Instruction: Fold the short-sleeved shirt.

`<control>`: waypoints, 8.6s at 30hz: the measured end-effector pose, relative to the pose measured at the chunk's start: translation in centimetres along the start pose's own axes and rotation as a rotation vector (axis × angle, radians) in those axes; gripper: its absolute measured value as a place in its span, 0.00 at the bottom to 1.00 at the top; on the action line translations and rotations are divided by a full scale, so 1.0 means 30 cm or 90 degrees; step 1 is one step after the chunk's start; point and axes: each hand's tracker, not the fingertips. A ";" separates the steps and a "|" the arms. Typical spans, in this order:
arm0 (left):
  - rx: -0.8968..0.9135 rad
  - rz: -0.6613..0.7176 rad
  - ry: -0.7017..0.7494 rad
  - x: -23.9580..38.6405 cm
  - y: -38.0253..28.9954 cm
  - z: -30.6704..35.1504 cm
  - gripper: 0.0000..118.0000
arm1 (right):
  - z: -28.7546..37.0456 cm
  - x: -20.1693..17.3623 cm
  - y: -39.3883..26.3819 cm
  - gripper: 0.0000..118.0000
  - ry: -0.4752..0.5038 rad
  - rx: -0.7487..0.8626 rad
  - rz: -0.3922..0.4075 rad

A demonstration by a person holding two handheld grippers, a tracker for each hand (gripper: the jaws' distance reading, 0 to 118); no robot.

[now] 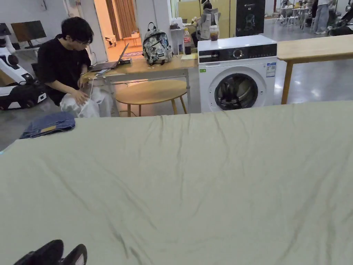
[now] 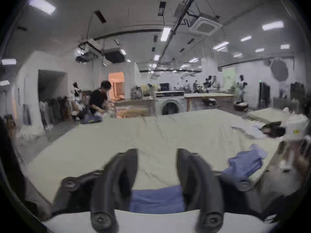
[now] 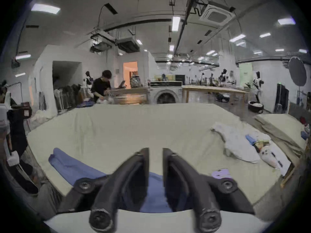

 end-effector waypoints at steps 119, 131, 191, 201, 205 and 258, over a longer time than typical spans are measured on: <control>-0.219 0.265 -0.168 -0.018 -0.071 -0.314 0.07 | -0.035 0.162 -0.242 0.00 0.043 -0.238 -0.188; -0.371 0.319 -0.399 0.451 -0.349 -0.754 0.53 | 0.059 0.160 -0.298 0.00 0.056 -0.229 -0.259; -0.252 0.447 0.075 -0.892 -0.244 -0.127 0.22 | -0.373 -0.023 -0.272 0.00 0.194 -0.380 -0.239; -0.290 0.322 0.310 -1.082 -0.156 -0.198 0.51 | -0.379 -0.026 -0.213 0.00 0.199 -0.357 -0.216; -0.204 0.147 0.384 -0.958 0.068 -0.127 0.51 | -0.351 0.013 -0.136 0.00 0.173 -0.298 -0.161; 0.169 -0.004 0.105 0.172 0.191 -0.106 0.81 | -0.026 -0.063 0.222 0.72 -0.045 0.142 0.050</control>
